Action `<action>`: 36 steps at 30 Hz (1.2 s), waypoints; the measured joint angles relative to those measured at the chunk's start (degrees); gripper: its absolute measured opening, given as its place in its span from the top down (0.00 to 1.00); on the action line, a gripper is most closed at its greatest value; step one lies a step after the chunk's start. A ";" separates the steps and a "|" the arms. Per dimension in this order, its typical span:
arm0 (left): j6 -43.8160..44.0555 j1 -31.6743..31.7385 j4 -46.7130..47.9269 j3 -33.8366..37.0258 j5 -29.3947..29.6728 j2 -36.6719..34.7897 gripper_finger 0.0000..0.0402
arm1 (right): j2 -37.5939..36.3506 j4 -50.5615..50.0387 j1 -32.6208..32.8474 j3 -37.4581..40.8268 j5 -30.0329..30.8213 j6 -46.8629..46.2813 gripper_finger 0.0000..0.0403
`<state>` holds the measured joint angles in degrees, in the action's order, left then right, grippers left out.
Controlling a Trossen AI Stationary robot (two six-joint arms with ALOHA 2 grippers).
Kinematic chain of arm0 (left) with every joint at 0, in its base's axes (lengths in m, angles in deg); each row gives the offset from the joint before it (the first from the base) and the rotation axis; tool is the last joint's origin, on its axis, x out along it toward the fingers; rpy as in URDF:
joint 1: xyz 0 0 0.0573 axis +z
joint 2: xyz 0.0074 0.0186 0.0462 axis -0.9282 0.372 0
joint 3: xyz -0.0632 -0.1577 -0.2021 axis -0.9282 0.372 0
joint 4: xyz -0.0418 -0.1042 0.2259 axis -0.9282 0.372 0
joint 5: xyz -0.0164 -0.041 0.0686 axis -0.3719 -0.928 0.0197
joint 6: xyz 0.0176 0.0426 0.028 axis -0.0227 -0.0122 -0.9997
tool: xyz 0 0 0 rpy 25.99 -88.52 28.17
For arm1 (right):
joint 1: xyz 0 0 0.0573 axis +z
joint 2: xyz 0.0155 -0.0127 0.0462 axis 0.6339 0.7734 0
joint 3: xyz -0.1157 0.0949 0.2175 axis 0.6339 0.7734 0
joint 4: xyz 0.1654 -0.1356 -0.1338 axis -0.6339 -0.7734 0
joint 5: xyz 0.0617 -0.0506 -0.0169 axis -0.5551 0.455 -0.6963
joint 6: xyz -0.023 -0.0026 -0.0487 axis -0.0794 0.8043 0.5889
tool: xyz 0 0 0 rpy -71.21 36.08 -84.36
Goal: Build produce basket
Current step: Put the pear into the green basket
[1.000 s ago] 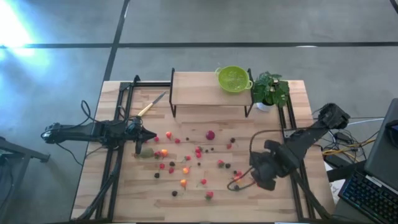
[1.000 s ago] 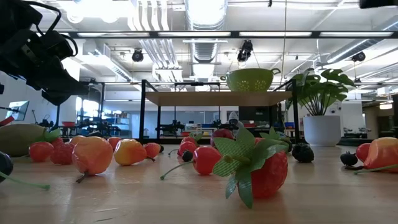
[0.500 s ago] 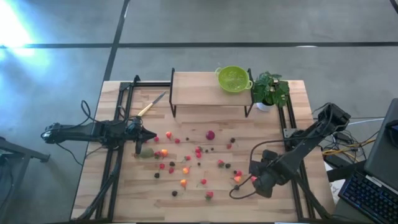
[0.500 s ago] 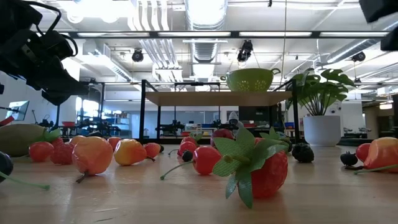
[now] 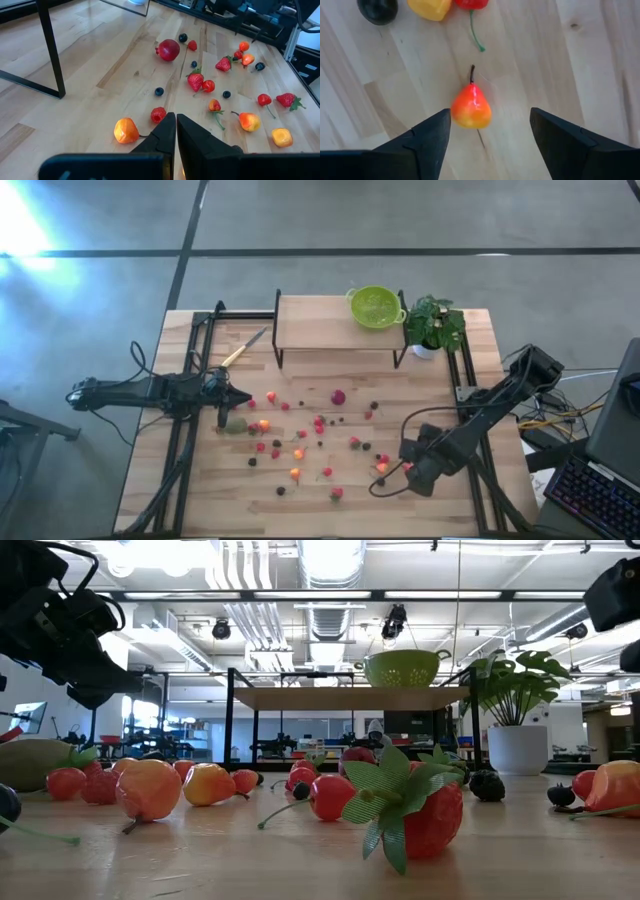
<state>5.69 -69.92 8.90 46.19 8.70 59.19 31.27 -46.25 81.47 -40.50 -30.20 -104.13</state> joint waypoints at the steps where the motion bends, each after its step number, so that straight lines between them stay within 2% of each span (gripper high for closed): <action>1: 0.01 0.01 0.00 0.00 0.00 0.00 0.95 | 0.00 0.81 0.00 0.37 0.00 -0.02 0.33; 10: 0.00 0.00 0.00 0.00 0.00 0.02 0.95 | 0.00 6.69 0.00 4.05 -0.04 -0.07 0.32; 36: 0.02 0.02 0.02 0.00 0.00 0.02 0.95 | 3.76 8.19 0.02 5.68 -0.61 0.89 0.53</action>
<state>5.71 -69.90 8.92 46.19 8.70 59.21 35.03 -38.06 81.49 -34.81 -30.81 -103.24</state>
